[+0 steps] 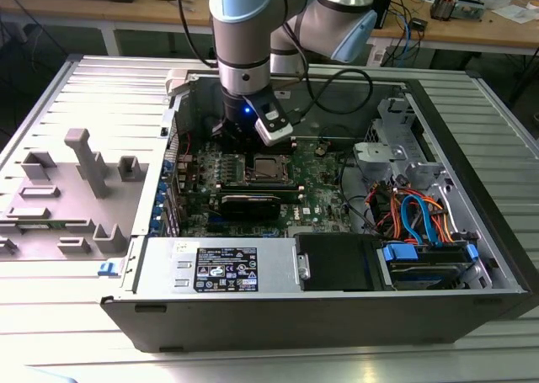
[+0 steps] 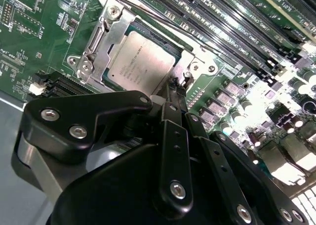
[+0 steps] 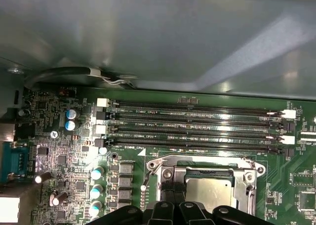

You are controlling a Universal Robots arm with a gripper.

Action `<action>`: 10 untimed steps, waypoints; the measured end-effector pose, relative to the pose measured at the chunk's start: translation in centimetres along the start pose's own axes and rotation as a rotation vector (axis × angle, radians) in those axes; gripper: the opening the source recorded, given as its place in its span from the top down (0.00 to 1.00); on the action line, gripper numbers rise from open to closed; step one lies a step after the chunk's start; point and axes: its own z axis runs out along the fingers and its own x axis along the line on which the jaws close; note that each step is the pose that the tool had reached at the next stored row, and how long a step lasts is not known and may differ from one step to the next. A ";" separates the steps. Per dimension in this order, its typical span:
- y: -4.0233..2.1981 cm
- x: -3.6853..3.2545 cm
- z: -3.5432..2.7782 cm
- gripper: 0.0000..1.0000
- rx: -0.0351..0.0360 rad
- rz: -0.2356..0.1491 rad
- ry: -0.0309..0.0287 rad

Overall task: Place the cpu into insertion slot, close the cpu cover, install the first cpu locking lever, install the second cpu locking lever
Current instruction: 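Close the cpu cover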

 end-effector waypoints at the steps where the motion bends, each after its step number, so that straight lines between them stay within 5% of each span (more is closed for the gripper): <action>1: 0.00 -0.01 -0.09 0.89 -0.0002 0.000 -0.0001; 10: 0.00 -0.07 -1.02 0.89 -0.0002 0.000 0.0014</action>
